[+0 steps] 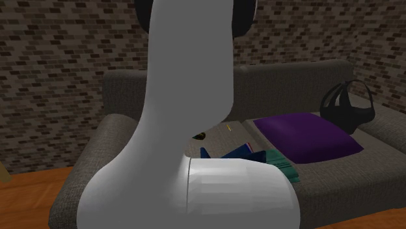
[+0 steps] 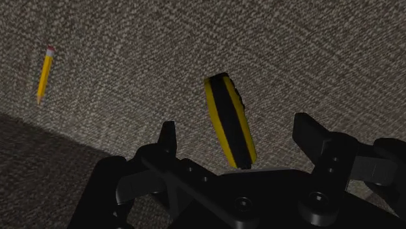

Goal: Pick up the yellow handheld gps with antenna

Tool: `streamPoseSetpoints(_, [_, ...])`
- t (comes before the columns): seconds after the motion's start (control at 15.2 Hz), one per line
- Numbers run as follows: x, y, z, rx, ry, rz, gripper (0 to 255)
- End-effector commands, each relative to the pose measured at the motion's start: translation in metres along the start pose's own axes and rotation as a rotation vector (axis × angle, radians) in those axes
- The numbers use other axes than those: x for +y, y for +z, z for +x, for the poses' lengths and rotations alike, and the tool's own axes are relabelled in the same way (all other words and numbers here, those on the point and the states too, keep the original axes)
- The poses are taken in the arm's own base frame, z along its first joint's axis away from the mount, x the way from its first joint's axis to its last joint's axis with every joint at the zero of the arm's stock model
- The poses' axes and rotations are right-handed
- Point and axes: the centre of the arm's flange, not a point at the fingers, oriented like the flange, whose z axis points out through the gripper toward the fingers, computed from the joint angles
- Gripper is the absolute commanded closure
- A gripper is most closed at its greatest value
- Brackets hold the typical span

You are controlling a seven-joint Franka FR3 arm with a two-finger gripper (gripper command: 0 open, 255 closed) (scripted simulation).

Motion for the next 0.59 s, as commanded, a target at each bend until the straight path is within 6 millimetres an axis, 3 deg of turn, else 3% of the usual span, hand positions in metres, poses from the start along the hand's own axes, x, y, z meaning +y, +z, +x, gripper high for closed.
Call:
streamPoseSetpoints(0.0, [-0.004, 0.022, 0.019, -0.004, -0.058, 0.006, 0])
streamPoseSetpoints(0.26, [-0.011, 0.064, 0.051, -0.011, -0.17, 0.018, 0])
streamPoseSetpoints(0.53, [-0.012, 0.081, 0.05, -0.012, -0.173, 0.018, 0])
